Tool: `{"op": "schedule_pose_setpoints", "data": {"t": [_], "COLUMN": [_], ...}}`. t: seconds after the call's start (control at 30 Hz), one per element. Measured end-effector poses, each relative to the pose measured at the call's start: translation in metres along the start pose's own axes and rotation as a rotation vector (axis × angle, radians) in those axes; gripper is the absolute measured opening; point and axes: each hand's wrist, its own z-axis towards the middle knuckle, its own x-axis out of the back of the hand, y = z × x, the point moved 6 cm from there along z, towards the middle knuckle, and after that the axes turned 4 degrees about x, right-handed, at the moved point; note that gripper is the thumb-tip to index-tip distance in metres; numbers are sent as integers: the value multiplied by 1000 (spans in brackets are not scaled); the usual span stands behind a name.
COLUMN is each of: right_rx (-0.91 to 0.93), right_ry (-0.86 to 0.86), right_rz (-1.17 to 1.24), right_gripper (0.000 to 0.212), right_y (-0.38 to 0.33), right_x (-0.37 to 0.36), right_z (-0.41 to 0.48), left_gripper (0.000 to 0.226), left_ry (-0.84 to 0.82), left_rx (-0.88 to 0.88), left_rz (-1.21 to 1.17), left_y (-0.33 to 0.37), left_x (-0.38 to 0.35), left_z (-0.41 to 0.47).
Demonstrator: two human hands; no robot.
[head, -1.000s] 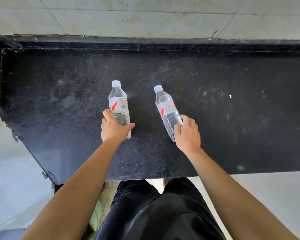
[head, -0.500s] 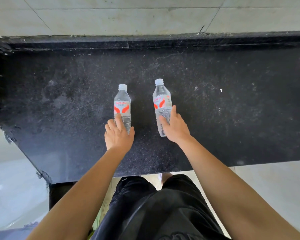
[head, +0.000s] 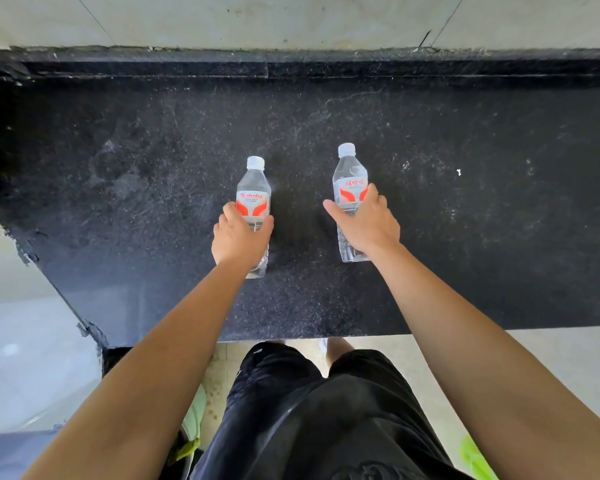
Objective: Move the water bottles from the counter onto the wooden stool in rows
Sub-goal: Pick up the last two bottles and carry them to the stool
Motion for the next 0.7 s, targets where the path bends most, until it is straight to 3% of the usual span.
{"op": "schedule_pose_setpoints", "data": {"t": [0.23, 0.47, 0.7], "right_rx": [-18, -19, 153], "right_ry": [76, 43, 202], "right_rz": [-81, 2, 199], "right_gripper": [80, 63, 63], "right_y": [3, 26, -3], "right_x": [-3, -4, 36], "right_z": [2, -35, -61], "left_gripper": [64, 51, 46], "left_ry": [21, 67, 270], "left_rx": [54, 136, 82], "left_rz": [69, -120, -306], "left_y": [2, -8, -5], "left_x": [5, 19, 79], "left_z": [-1, -26, -63]}}
